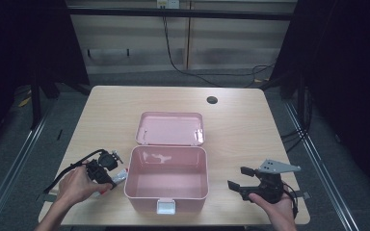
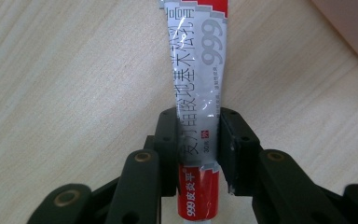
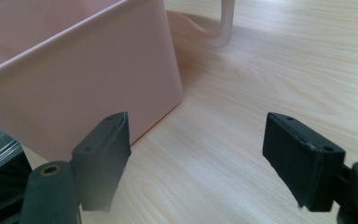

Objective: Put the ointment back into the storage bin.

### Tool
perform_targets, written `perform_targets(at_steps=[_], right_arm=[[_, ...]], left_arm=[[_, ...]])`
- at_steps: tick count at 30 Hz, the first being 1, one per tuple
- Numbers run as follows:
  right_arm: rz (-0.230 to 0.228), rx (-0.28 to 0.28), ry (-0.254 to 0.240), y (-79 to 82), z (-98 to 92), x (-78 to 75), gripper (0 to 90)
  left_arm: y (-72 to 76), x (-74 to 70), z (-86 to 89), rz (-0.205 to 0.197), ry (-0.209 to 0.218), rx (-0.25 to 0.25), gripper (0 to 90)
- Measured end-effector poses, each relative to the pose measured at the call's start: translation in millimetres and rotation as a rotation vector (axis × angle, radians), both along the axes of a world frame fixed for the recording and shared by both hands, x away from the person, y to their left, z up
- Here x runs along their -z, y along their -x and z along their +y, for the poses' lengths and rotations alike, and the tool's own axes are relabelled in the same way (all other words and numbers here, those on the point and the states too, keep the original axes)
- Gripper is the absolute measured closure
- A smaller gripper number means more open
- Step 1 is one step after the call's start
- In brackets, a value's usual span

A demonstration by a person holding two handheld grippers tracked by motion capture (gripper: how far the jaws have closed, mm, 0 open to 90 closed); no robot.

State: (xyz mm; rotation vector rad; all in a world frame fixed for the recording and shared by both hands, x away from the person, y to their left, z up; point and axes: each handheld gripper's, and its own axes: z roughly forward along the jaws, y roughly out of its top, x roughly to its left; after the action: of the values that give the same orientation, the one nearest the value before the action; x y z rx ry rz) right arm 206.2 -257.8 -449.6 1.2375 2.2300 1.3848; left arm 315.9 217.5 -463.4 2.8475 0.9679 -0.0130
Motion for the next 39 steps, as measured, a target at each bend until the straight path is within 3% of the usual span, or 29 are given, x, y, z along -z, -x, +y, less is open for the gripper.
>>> perform_targets(at_steps=[9, 17, 21, 24, 25, 34, 39], right_arm=[[0.003, -0.004, 0.003, -0.5, 0.0, 0.2, 23.2], [0.004, -0.005, 0.001, -0.5, -0.1, 0.2, 23.2], [0.005, -0.005, -0.001, -0.5, 0.2, 0.0, 22.9], [0.003, -0.007, -0.001, -0.6, 0.4, 0.1, 22.9], [0.003, -0.007, 0.0, -0.6, 0.4, 0.1, 22.9], [0.004, -0.007, 0.0, -0.5, 0.4, 0.0, 22.8], [0.002, -0.009, -0.001, -0.6, 0.7, -0.1, 22.4]], left_arm=[[-2.1, -0.9, 2.7, 0.032, -0.002, 0.023, 70.9], [-4.3, -10.7, 13.3, 0.069, 0.043, 0.021, 70.9], [-4.8, -17.4, 18.3, 0.071, 0.062, -0.013, 70.9], [-3.7, -20.4, 20.8, 0.078, 0.068, 0.017, 70.9], [-2.3, -23.1, 23.4, 0.09, 0.092, 0.032, 70.9], [-0.9, -33.5, 34.4, 0.101, 0.153, 0.018, 70.8], [-0.7, -40.8, 36.4, 0.089, 0.149, 0.002, 70.9]])
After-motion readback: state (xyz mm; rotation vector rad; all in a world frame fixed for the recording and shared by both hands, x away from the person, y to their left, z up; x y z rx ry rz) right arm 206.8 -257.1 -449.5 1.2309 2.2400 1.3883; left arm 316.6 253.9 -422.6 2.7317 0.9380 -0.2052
